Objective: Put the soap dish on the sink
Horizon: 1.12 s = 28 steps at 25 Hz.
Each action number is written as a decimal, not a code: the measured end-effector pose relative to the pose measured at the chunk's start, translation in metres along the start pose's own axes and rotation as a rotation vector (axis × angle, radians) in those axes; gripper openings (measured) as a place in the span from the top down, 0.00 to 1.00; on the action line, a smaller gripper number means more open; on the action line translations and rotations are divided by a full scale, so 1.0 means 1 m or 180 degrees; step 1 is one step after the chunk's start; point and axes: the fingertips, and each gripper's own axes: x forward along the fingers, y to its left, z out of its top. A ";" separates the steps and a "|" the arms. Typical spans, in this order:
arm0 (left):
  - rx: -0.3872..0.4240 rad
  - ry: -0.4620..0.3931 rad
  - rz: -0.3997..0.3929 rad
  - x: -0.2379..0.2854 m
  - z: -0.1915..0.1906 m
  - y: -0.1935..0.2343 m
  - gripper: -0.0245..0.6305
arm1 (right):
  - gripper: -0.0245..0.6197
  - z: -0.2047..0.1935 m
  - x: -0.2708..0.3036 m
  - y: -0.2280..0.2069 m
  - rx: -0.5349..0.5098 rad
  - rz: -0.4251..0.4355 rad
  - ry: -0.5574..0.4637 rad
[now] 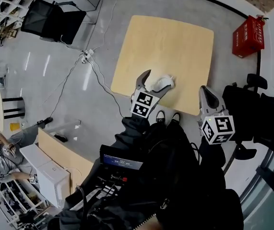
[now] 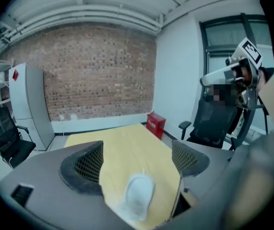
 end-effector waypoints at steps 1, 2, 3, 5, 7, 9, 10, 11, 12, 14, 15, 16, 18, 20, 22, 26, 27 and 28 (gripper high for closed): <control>-0.0014 -0.0138 0.0036 -0.010 0.018 0.001 0.30 | 0.95 0.010 -0.001 0.004 -0.0032 0.0025 -0.0068; -0.0016 -0.0268 0.0075 -0.020 0.035 0.003 0.34 | 0.95 0.020 -0.002 0.009 -0.0066 0.0047 -0.0140; -0.0011 -0.0388 0.0115 -0.030 0.052 0.005 0.38 | 0.95 0.031 -0.003 0.012 -0.0097 0.0067 -0.0217; 0.0015 -0.0582 0.0199 -0.047 0.084 0.008 0.46 | 0.95 0.054 -0.005 0.018 -0.0152 0.0096 -0.0378; 0.0047 -0.0710 0.0285 -0.063 0.110 0.010 0.56 | 0.95 0.076 -0.009 0.022 -0.0210 0.0118 -0.0525; 0.0057 -0.0840 0.0385 -0.079 0.133 0.012 0.62 | 0.95 0.096 -0.014 0.026 -0.0268 0.0137 -0.0666; 0.0055 -0.0930 0.0437 -0.087 0.144 0.014 0.68 | 0.95 0.106 -0.017 0.028 -0.0297 0.0145 -0.0734; 0.0054 -0.1025 0.0483 -0.095 0.155 0.015 0.77 | 0.95 0.115 -0.020 0.029 -0.0328 0.0151 -0.0796; 0.0061 -0.1115 0.0519 -0.103 0.166 0.015 0.88 | 0.95 0.123 -0.022 0.031 -0.0359 0.0154 -0.0854; 0.0104 -0.1277 0.0557 -0.116 0.186 0.016 0.96 | 0.95 0.139 -0.027 0.035 -0.0421 0.0158 -0.0961; 0.0128 -0.1350 0.0575 -0.123 0.195 0.017 0.96 | 0.95 0.146 -0.030 0.037 -0.0449 0.0156 -0.1010; 0.0149 -0.1420 0.0600 -0.129 0.203 0.017 0.96 | 0.95 0.152 -0.032 0.039 -0.0474 0.0147 -0.1056; 0.0183 -0.1539 0.0658 -0.141 0.217 0.018 0.96 | 0.95 0.164 -0.037 0.042 -0.0508 0.0114 -0.1145; 0.0208 -0.1635 0.0708 -0.152 0.230 0.020 0.96 | 0.95 0.176 -0.042 0.044 -0.0534 0.0088 -0.1246; 0.0211 -0.1713 0.0764 -0.161 0.241 0.023 0.96 | 0.95 0.187 -0.046 0.046 -0.0569 0.0081 -0.1343; 0.0173 -0.1830 0.0861 -0.177 0.257 0.031 0.96 | 0.95 0.204 -0.049 0.056 -0.0636 0.0114 -0.1483; 0.0180 -0.1845 0.0878 -0.179 0.260 0.032 0.96 | 0.95 0.206 -0.049 0.058 -0.0646 0.0128 -0.1503; 0.0199 -0.1850 0.0895 -0.180 0.262 0.032 0.96 | 0.95 0.207 -0.048 0.059 -0.0653 0.0144 -0.1517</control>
